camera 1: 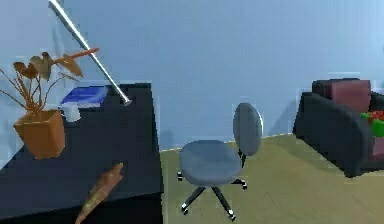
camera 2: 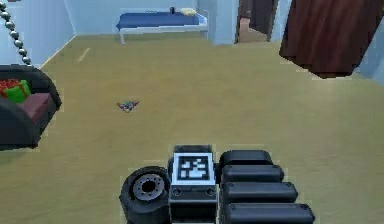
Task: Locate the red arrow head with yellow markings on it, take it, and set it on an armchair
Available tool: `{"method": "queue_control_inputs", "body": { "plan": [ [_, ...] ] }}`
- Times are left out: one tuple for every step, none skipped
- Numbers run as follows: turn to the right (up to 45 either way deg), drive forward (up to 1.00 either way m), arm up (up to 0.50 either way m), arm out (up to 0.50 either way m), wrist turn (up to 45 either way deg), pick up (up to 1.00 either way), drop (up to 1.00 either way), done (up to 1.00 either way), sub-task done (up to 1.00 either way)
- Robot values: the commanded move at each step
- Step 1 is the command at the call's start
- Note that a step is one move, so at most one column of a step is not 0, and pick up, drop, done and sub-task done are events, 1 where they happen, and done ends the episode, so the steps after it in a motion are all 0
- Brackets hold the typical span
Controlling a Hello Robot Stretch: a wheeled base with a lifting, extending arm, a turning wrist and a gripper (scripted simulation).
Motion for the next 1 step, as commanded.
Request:
{"method": "queue_control_inputs", "body": {
  "plan": [
    [-45.0,0.0,0.0,0.0,0.0,0.0,0.0,0.0,0.0]
  ]
}}
